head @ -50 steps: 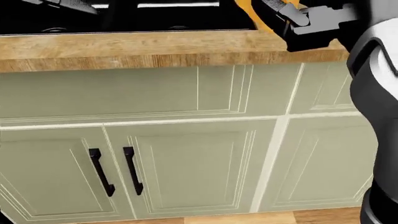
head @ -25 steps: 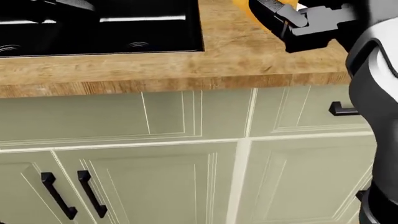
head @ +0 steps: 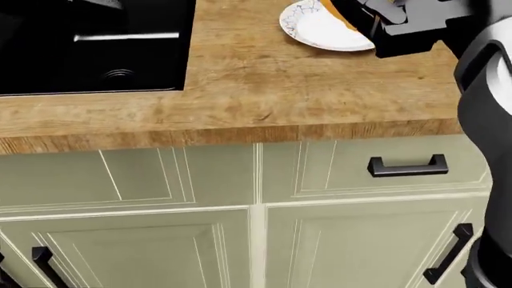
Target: Place the pastries on the plates.
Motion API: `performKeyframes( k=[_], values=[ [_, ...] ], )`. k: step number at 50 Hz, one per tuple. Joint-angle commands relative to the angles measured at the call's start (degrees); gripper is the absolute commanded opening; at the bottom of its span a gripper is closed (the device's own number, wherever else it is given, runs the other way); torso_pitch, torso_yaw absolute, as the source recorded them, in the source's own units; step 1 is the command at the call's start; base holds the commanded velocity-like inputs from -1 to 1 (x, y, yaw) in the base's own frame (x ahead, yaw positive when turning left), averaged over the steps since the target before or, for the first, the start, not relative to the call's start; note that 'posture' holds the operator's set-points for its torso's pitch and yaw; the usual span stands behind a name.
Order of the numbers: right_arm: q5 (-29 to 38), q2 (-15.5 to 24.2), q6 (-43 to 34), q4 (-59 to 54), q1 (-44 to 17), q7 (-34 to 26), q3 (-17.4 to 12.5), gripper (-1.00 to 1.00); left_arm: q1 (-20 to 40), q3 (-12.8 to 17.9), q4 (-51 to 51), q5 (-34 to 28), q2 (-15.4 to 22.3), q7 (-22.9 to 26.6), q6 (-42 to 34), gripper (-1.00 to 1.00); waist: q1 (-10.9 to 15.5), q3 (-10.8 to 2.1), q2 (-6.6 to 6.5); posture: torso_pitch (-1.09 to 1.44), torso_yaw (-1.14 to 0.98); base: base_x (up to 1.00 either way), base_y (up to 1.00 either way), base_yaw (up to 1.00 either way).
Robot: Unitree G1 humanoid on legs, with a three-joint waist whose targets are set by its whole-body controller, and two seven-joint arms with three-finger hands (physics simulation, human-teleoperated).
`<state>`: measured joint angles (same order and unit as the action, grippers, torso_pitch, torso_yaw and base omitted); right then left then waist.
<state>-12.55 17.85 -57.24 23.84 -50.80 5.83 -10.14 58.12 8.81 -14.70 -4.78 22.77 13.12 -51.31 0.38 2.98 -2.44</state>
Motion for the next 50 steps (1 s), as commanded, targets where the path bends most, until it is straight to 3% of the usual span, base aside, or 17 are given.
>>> performKeyframes(
  k=[1, 2, 4, 8, 14, 24, 25, 26, 29, 31, 34, 35, 37, 44, 47, 49, 50],
  values=[
    [-0.2, 0.5, 1.3, 0.9, -1.4, 0.2, -0.3, -1.00, 1.8, 0.3, -1.0, -0.3, 0.4, -0.2, 0.8, 1.00, -0.1, -2.04, 1.17, 0.01, 0.00, 0.08, -0.39, 0.00],
    [-0.2, 0.5, 1.3, 0.9, -1.3, 0.2, -0.3, -1.00, 1.8, 0.3, -1.0, -0.3, 0.4, -0.2, 0.8, 1.00, 0.1, -1.83, -0.47, 0.01, 0.00, 0.08, -0.39, 0.00],
    [-0.1, 0.7, 1.0, 0.8, -1.4, 0.3, -0.3, -1.00, 1.5, 0.3, -1.2, -0.3, 0.5, -0.1, 0.8, 1.00, -0.2, -0.64, -1.36, 0.01, 0.00, 0.04, -0.21, 0.00],
    [0.2, 0.7, 1.2, 0.7, -1.5, 0.3, -0.1, -1.00, 1.8, 0.3, -0.9, -0.3, 0.4, -0.1, 0.8, 1.00, -0.1, -0.02, 4.02, 0.01, 0.00, 0.00, 0.00, 0.00],
    [0.7, 0.8, 1.1, 0.7, -1.6, 0.0, 0.1, -1.00, 1.6, 0.2, -1.0, -0.4, 0.3, 0.0, 0.9, 1.00, -0.2, -0.35, 2.27, 0.01, 0.00, 0.00, 0.00, 0.00],
    [1.4, 0.1, 0.3, 1.1, -1.6, -1.0, 0.0, -1.00, 1.6, 0.2, -1.5, -0.8, 0.4, 0.2, 0.6, 1.00, -0.3, -0.85, 2.70, 0.01, 0.00, 0.00, 0.00, 0.00],
    [1.3, 0.0, 0.3, 1.0, -1.7, -0.8, -0.2, -1.00, 1.6, 0.1, -1.6, -0.8, 0.3, 0.3, 0.6, 1.00, -0.2, -2.74, 2.56, 0.01, 0.00, 0.31, -0.12, 0.00],
    [1.3, 0.0, 0.3, 1.0, -1.7, -0.7, -0.2, -1.00, 1.6, 0.1, -1.6, -0.8, 0.3, 0.3, 0.5, 1.00, -0.3, -0.59, 1.93, 0.01, 0.00, 0.31, -0.12, 0.00],
    [1.2, 0.1, 0.4, 1.0, -1.6, -0.6, -0.1, -1.00, 1.6, 0.1, -1.6, -0.9, 0.3, 0.4, 0.6, 1.00, -0.1, -0.12, 1.96, 0.01, 0.00, 0.32, -0.12, 0.00],
    [1.2, 0.1, 0.4, 1.0, -1.6, -0.6, -0.1, -1.00, 1.6, 0.1, -1.6, -0.9, 0.3, 0.4, 0.6, 1.00, 0.3, -0.54, 2.90, 0.01, 0.00, 0.32, -0.12, 0.00],
    [1.2, 0.2, 0.4, 1.0, -1.6, -0.6, 0.0, -1.00, 1.6, 0.1, -1.6, -1.0, 0.3, 0.4, 0.6, 1.00, 0.9, -0.57, 6.48, 0.01, 0.00, 0.32, -0.12, 0.00],
    [1.2, 0.2, 0.4, 1.0, -1.6, -0.6, 0.0, -1.00, 1.6, 0.1, -1.6, -1.0, 0.3, 0.4, 0.6, 1.00, 0.3, -0.72, 4.98, 0.01, 0.00, 0.32, -0.12, 0.00],
    [1.5, -0.3, 2.4, 1.6, 0.8, -0.8, 0.4, -1.00, 1.5, 0.1, -1.4, -1.1, 0.4, 0.6, 0.9, 1.00, 0.6, -0.22, 5.73, 0.01, 0.00, 0.32, -0.12, 0.00],
    [1.3, 0.1, 0.7, 0.8, -1.4, -0.9, 0.2, -1.00, 1.6, 0.1, -1.4, -1.2, 0.3, 0.7, 0.8, 1.00, 0.0, 0.08, 2.28, 0.01, 0.00, 0.31, -0.11, 0.00],
    [1.3, 0.1, 0.6, 0.8, -1.5, -0.9, 0.2, -1.00, 1.6, 0.1, -1.4, -1.3, 0.3, 0.7, 0.8, 1.00, -0.3, -1.04, 1.06, 0.01, 0.00, 0.26, 0.00, 0.00],
    [1.3, 0.1, 0.6, 0.8, -1.5, -0.9, 0.2, -1.00, 1.6, 0.1, -1.4, -1.3, 0.3, 0.7, 0.8, 1.00, -0.8, -1.66, -1.16, 0.01, 0.00, 0.26, 0.00, 0.00],
    [1.7, 0.2, 1.3, 1.6, -0.4, -1.2, 0.9, -1.00, 1.5, 0.2, -1.7, -1.3, 0.4, 0.8, 0.6, 1.00, -1.0, -0.19, -0.04, 0.01, 0.00, 0.00, 0.00, 0.00]
  ],
)
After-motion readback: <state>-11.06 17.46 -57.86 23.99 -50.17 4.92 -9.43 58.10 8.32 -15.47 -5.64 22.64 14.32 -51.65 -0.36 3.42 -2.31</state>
